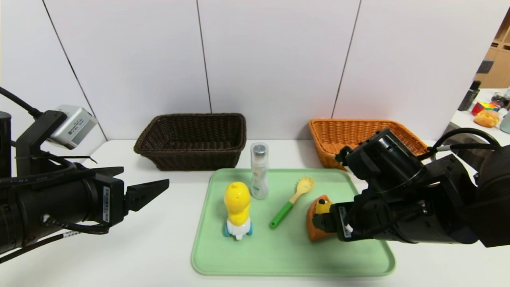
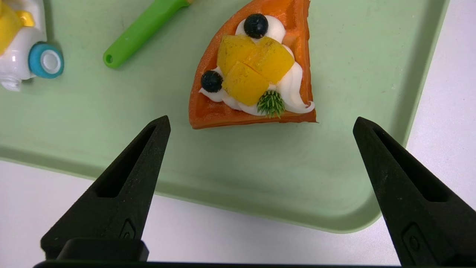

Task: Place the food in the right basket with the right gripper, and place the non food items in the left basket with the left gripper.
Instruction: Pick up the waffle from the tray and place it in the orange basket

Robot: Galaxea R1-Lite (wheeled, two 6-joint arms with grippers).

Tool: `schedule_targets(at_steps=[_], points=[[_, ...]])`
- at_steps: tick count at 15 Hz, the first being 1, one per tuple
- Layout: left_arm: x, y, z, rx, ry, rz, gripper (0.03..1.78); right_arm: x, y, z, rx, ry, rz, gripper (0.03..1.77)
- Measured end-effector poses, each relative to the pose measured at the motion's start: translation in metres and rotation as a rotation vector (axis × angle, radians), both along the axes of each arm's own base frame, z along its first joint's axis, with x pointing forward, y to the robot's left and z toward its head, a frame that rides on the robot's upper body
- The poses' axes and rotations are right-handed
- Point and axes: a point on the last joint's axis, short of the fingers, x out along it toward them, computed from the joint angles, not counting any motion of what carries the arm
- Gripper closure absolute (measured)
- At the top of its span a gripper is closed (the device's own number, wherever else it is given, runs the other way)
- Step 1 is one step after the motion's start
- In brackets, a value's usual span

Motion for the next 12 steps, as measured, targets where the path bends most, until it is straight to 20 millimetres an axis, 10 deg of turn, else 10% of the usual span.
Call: schedule_targets(at_steps=[12], points=[[-0.002,0.002,-0.003,0.001,0.004,0.001,0.12,0.037,0.015,-0.014,-0.047,0.009,0.0,0.1]])
